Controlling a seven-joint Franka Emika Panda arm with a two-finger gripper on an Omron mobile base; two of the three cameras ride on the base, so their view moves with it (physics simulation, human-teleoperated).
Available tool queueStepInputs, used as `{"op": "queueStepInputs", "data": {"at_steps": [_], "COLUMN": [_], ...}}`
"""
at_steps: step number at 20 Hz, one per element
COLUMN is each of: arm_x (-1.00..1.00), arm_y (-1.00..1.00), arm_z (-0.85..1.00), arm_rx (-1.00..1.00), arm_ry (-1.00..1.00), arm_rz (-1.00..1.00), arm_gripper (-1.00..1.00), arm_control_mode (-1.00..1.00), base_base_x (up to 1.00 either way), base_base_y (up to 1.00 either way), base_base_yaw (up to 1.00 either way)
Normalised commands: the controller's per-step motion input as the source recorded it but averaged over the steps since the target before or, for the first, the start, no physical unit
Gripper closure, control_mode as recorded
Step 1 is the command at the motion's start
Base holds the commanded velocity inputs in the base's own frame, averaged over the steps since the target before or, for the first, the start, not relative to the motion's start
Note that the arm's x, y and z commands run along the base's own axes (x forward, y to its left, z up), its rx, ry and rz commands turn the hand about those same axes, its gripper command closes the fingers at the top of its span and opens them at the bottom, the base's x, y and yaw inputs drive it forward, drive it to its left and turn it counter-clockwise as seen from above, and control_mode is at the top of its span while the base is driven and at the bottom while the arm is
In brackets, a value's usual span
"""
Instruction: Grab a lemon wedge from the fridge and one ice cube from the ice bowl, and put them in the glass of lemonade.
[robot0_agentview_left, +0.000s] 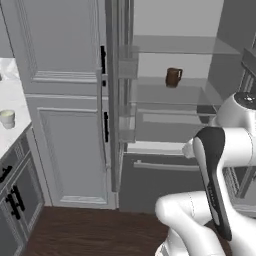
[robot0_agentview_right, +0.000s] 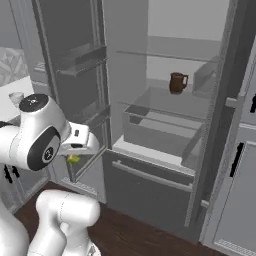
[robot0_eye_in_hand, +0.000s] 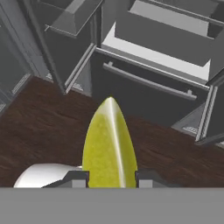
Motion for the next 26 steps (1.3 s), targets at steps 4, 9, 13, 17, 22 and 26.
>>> {"op": "queueStepInputs", "data": {"at_steps": [4, 9, 13, 17, 22, 26], "arm_x": [0.0, 0.0, 0.0, 0.0, 0.0, 0.0], "arm_y": [0.0, 0.0, 0.0, 0.0, 0.0, 0.0], "arm_z": [0.0, 0.0, 0.0, 0.0, 0.0, 0.0], "arm_rx": [0.0, 0.0, 0.0, 0.0, 0.0, 0.0], "arm_ry": [0.0, 0.0, 0.0, 0.0, 0.0, 0.0], "arm_rz": [0.0, 0.0, 0.0, 0.0, 0.0, 0.0], "arm_gripper": [1.0, 1.0, 1.0, 1.0, 1.0, 1.0], "arm_control_mode": [1.0, 1.0, 1.0, 1.0, 1.0, 1.0], "base_base_x": [-0.9, -0.26, 0.56, 0.91, 1.0, 1.0], "base_base_y": [0.24, 0.68, 0.91, 0.79, 0.15, 0.0], "base_base_yaw": [0.62, 0.43, 0.05, -0.06, -0.03, 0.0]}}
